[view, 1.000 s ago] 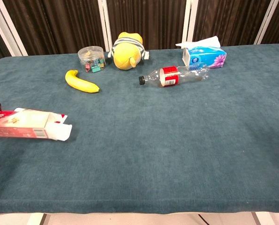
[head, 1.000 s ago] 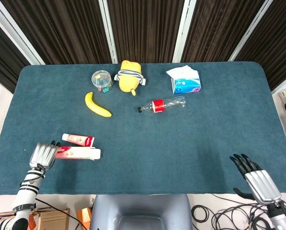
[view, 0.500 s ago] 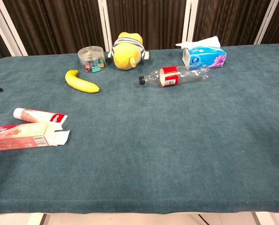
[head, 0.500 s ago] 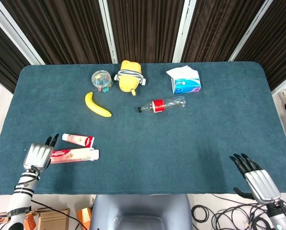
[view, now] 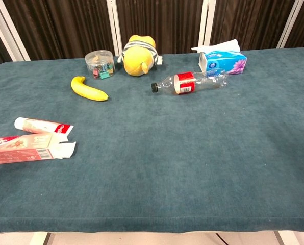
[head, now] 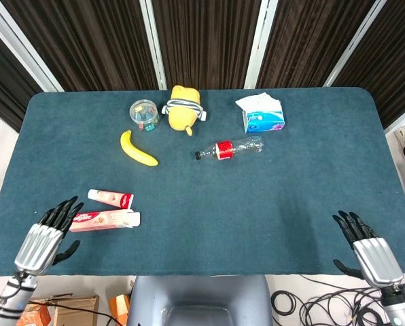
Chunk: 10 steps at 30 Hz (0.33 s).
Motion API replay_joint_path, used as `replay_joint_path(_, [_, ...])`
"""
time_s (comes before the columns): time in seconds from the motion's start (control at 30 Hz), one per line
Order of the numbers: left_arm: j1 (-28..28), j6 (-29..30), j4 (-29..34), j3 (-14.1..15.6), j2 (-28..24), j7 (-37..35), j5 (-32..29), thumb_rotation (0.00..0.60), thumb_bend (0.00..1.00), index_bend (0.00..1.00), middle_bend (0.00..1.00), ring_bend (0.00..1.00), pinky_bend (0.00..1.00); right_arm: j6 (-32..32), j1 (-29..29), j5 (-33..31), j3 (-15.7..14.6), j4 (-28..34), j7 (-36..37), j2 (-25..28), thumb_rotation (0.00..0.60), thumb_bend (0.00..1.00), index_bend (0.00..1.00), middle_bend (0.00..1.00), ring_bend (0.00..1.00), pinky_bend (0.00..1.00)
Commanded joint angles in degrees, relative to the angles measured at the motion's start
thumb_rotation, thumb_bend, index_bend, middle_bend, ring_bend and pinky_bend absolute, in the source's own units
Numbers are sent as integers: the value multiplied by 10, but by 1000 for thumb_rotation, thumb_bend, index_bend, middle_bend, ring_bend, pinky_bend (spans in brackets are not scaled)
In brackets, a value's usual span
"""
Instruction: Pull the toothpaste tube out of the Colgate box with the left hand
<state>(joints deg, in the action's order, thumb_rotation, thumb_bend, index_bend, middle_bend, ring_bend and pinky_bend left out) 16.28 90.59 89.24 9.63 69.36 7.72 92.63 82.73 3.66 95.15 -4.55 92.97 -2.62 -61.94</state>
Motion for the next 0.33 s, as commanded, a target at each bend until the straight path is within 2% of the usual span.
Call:
replay_joint_path(0.03, [-24,14,-25,3,6,-22,10,600,295,0,0,39,230,6,-4,3,1,-4,-1,-5,600,127,51,28,0,243])
replay_joint_path(0.33, [-41,-12,-4,-7,-3,2,1,600,300,0,0,41,235,4,-5,7,-1,-6,-4,-5,600,126,50,28,0,244])
